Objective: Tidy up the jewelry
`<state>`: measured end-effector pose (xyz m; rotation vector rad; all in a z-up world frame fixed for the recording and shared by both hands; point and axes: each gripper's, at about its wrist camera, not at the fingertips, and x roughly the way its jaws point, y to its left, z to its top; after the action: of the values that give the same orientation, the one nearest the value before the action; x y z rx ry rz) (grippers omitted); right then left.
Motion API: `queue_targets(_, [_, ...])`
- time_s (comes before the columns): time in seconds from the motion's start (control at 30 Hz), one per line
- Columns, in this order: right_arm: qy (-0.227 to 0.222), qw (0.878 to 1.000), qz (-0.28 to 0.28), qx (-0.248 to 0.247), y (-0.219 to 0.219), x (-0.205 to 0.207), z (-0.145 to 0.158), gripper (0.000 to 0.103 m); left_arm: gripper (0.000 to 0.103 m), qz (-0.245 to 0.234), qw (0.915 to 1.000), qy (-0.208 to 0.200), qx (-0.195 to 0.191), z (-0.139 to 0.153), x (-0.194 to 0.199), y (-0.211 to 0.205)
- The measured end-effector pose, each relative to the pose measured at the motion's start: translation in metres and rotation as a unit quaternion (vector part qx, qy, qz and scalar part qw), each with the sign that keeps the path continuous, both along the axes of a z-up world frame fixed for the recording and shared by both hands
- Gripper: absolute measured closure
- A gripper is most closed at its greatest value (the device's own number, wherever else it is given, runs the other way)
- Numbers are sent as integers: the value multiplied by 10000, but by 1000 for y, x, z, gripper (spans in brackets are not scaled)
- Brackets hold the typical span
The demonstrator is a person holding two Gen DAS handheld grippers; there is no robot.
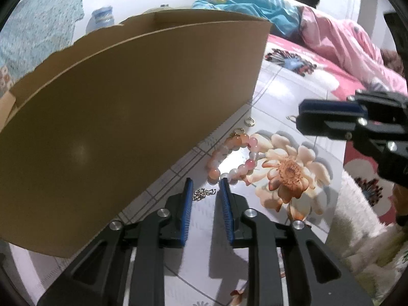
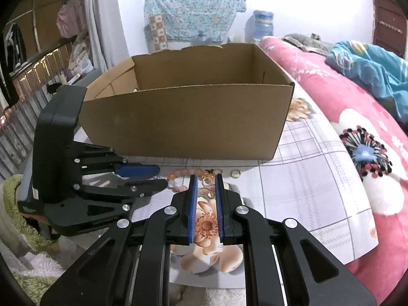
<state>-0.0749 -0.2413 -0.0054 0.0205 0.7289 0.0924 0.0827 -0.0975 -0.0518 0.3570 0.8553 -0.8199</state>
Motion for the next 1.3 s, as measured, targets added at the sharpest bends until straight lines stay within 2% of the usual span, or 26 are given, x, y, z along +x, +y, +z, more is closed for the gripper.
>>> queue_targets(0.07, [-17, 10000, 6, 28, -2, -2, 0, 91, 100, -68, 9999, -62, 68, 0, -3, -2])
queue_targets(0.23, [-73, 9999, 14, 67, -6, -5, 4, 91, 101, -42, 10000, -49, 32, 1, -5, 3])
queue_targets(0.4, [-176, 9998, 37, 49, -5, -7, 11, 91, 101, 93, 9997, -22, -236, 15, -9, 18])
queue_targets(0.67, [-638, 9976, 259, -13, 4, -8, 41, 91, 101, 216, 9930, -333, -1113, 87, -19, 46])
queue_targets(0.83, [-1044, 9936, 432, 80, 4, -1, 70, 91, 101, 250, 9872, -615, -1447, 126, -15, 50])
queue_targets(0.93, [-1195, 9914, 519, 78, 3, 15, 81, 91, 101, 447, 9852, -690, -1504, 140, 3, 51])
queue_targets(1.03, [-1176, 9914, 563, 84, 1, 40, 84, 91, 101, 716, 9858, -498, -1434, 138, 32, 45])
queue_targets(1.13, [-930, 9935, 587, 305, -1, 74, 80, 91, 101, 998, 9871, -148, -1244, 121, 66, 35])
queue_targets(1.3, [-409, 9985, 243, 277, -1, 128, 60, 91, 101, 1305, 9869, 295, -903, 91, 105, 19])
